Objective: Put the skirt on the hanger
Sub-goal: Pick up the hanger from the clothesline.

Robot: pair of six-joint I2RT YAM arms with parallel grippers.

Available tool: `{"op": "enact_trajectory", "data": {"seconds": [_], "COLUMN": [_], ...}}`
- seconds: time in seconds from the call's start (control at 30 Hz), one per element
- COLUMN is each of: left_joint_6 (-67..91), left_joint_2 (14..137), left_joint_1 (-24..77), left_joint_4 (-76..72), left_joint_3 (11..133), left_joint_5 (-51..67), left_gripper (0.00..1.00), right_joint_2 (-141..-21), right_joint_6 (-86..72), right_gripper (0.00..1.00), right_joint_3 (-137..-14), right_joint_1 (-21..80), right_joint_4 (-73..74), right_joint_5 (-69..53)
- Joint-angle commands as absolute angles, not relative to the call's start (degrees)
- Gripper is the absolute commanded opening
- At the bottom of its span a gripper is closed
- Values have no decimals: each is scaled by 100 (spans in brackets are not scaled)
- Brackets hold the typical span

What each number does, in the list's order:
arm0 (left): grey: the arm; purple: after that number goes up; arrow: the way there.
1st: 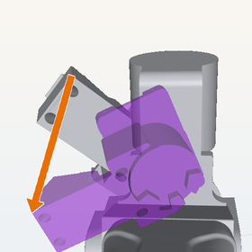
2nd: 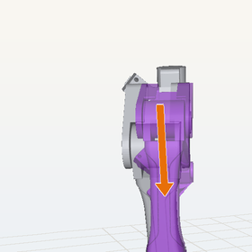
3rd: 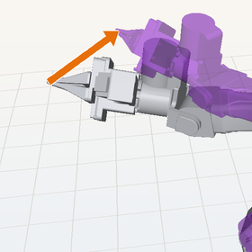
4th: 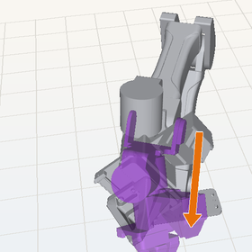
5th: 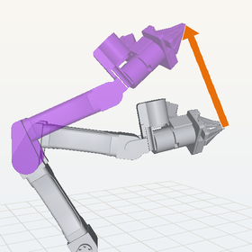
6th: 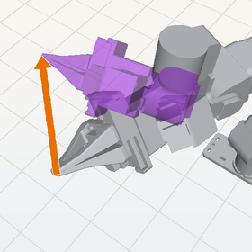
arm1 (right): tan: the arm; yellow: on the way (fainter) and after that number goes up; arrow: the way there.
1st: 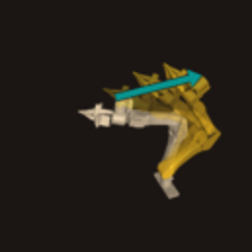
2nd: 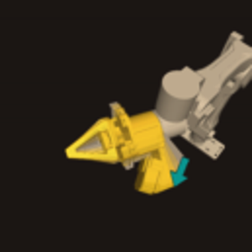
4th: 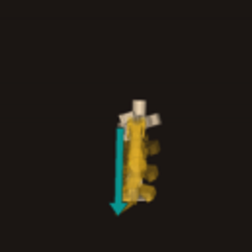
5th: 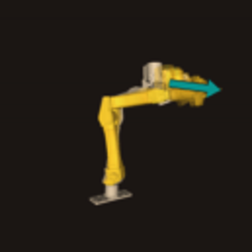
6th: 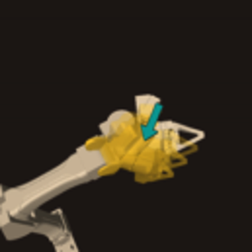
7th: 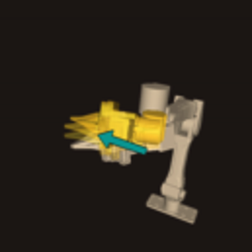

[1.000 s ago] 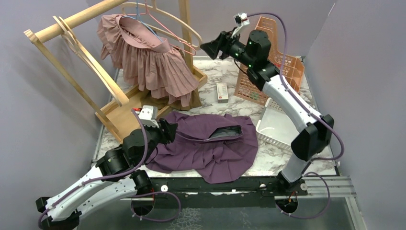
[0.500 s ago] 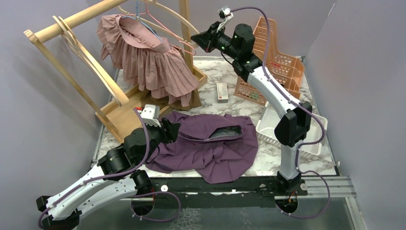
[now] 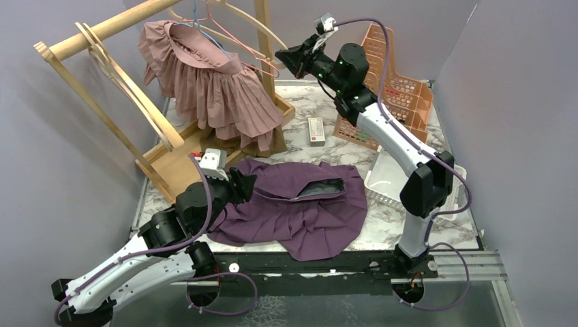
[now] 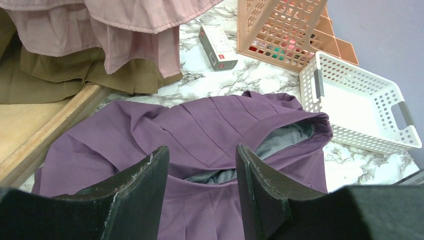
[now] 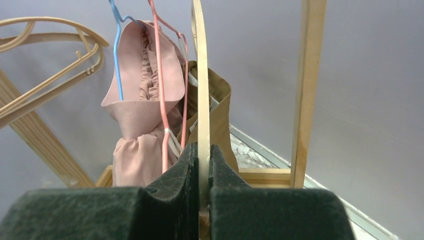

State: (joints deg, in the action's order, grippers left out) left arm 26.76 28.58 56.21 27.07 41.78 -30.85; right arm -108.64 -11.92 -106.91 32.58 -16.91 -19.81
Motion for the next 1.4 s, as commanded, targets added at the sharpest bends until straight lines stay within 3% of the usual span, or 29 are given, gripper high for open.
{"op": "enact_trajectory", "data": {"seconds": [0.0,0.33,0.63,0.77,0.87,1.07,1.37], "left_joint_6": [2643,2402,1550,760,353,-322,-2404], "left_joint_2": [2760,2802,2996,3339,3709,4331,4625], "left_joint_1": [5586,5591,5583,5584,5584,5590,5590], "left_joint_4": [2566,2414,2062,2054,2062,1755,1511], "left_joint_3": [4388,4647,5377,6205,6833,7530,7461], "left_joint_5": [-3016,-2835,-2460,-1952,-1629,-893,-108], "left_gripper": [54,55,61,73,97,99,98], "right_joint_2": [-10134,-8606,-6044,-4787,-4165,-3319,-2823], "right_joint_6": [-1053,-757,-418,-424,-334,-71,22], "right_gripper": [1,1,1,1,1,1,1], "right_joint_3": [-10357,-8654,-6854,-6646,-6732,-6849,-6718], "right_joint_1": [3283,3286,3287,3286,3285,3286,3284], "right_joint_4": [-2541,-2295,-647,360,1311,3046,3544], "right_joint_5": [-1696,-1191,-290,-183,-273,-1341,-3099]}}
